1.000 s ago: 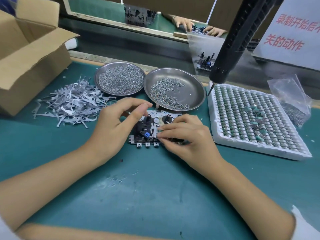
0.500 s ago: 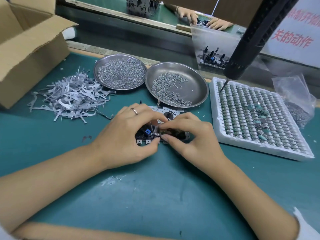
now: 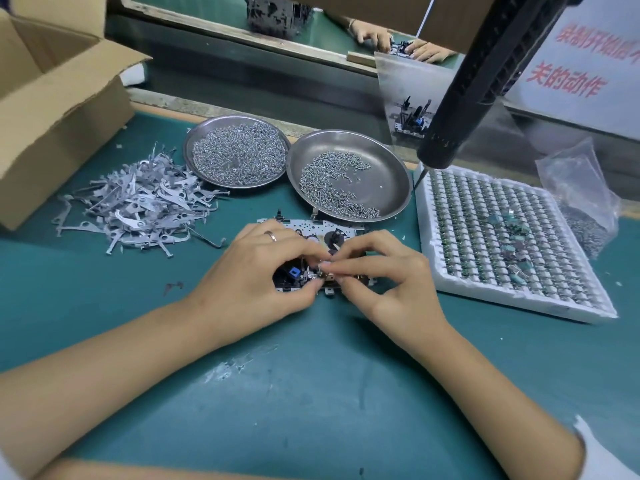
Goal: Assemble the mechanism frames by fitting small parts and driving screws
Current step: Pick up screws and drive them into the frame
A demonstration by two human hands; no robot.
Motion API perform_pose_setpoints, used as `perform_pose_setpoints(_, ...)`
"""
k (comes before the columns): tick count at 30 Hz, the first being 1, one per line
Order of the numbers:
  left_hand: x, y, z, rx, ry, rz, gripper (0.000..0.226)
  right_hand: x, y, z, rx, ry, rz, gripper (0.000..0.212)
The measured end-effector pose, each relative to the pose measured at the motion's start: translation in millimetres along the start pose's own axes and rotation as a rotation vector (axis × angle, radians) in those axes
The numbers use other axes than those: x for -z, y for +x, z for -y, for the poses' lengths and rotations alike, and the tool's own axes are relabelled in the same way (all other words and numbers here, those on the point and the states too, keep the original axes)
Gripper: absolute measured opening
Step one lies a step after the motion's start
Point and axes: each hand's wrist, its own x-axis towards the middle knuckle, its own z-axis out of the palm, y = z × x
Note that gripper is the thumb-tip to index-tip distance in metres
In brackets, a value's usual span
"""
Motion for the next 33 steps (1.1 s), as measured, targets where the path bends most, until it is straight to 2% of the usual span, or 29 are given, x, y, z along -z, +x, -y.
perform_pose_setpoints(6, 1.3, 0.8, 0.8, 0.017, -0.055, -0.010, 0.022, 17.4, 17.9, 10.4, -0.036, -0.035, -0.576, 0.027)
perform_pose_setpoints(9, 1.2, 2.1, 1.5, 0.019, -0.082, -0.018, 0.025, 32.5, 44.4, 17.2, -0.132, -0.009, -0.684, 0.052)
perform_pose_setpoints(12, 1.2, 2.7, 3.9, 0.036, -0.115, -0.015, 0.028, 46.8, 72.5, 26.9, -0.160, 0.072, -0.622, 0.075)
perform_pose_setpoints(16, 0.8, 3.1, 5.3, 0.018, -0.129, -0.017, 0.027, 47.1, 98.1, 37.9, -0.106, 0.108, -0.618, 0.080)
perform_pose_setpoints(19, 1.3, 4.1, 6.4, 0.013, -0.136, -0.017, 0.026, 45.0, 109.9, 45.0, -0.100, 0.169, -0.615, 0.064)
perform_pose_setpoints(23, 1.8, 3.8, 8.4, 0.021, -0.153, -0.001, 0.027, 35.0, 103.7, 54.9, -0.065, 0.444, -0.477, 0.030)
perform_pose_setpoints(27, 1.6, 3.3, 9.5, 0.020, -0.136, 0.010, 0.026, 6.1, 79.8, 58.4, -0.017, 0.692, -0.364, 0.027)
perform_pose_setpoints(33, 0.5, 3.2, 7.3, 0.009, -0.100, -0.006, 0.025, -15.5, 64.7, 60.6, -0.023, 0.813, -0.385, 0.023)
